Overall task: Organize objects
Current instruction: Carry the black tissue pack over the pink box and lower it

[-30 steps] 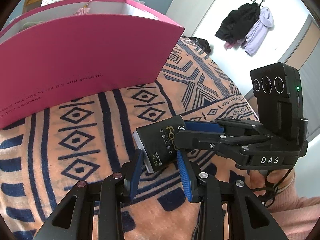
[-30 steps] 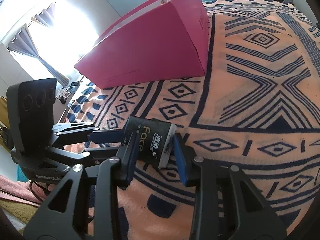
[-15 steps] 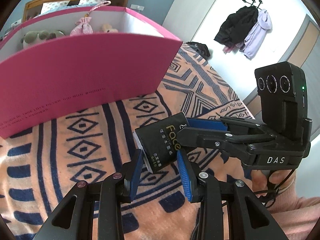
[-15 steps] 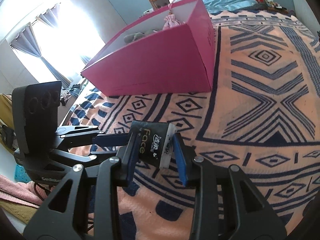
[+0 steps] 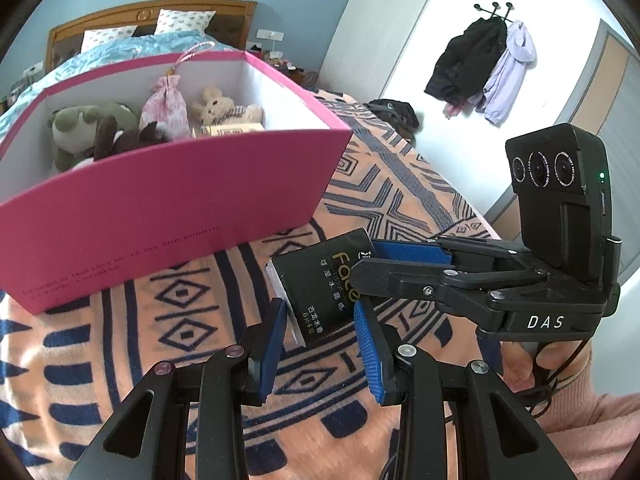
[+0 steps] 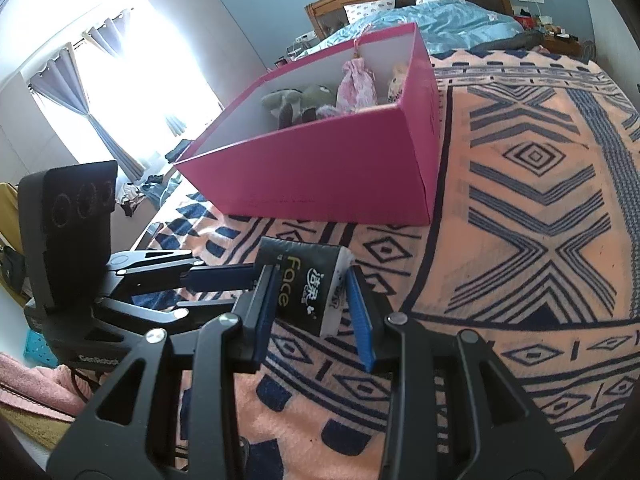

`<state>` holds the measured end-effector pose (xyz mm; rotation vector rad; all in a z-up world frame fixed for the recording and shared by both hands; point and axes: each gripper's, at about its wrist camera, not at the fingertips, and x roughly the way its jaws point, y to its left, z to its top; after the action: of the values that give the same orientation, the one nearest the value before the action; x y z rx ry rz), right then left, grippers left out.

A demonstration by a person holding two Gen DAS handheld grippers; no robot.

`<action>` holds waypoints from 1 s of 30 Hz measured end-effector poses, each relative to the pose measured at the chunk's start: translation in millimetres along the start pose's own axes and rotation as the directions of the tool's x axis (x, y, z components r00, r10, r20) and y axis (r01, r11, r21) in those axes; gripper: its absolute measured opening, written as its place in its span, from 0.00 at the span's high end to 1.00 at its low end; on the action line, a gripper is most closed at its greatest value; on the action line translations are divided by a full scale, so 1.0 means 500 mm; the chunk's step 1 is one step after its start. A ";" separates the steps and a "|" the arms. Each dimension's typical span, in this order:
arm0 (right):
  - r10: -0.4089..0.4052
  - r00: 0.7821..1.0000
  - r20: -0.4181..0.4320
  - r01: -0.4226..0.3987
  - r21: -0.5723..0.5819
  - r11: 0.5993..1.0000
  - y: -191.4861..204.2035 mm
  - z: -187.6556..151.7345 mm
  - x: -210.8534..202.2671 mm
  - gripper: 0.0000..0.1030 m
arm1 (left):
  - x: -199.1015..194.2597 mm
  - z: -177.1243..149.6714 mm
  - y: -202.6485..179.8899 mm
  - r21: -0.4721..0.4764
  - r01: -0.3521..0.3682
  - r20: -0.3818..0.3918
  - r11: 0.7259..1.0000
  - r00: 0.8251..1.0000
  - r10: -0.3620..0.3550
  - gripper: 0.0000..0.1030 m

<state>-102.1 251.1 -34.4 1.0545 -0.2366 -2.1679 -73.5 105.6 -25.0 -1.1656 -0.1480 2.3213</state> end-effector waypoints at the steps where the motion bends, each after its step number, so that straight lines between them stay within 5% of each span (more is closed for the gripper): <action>1: -0.001 1.000 0.001 0.001 -0.002 1.000 0.001 0.002 0.000 0.63 | -0.001 0.001 -0.001 0.002 -0.001 0.003 1.000 1.000 0.001 0.66; 30: -0.007 0.997 0.071 0.012 -0.067 0.998 0.023 0.057 -0.031 0.63 | -0.037 0.048 -0.019 0.049 -0.036 0.077 0.998 0.997 0.032 0.66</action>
<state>-111.0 249.2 -0.9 0.9445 -0.1893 -2.2084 -79.0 107.7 6.1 -1.0638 -0.0977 2.3862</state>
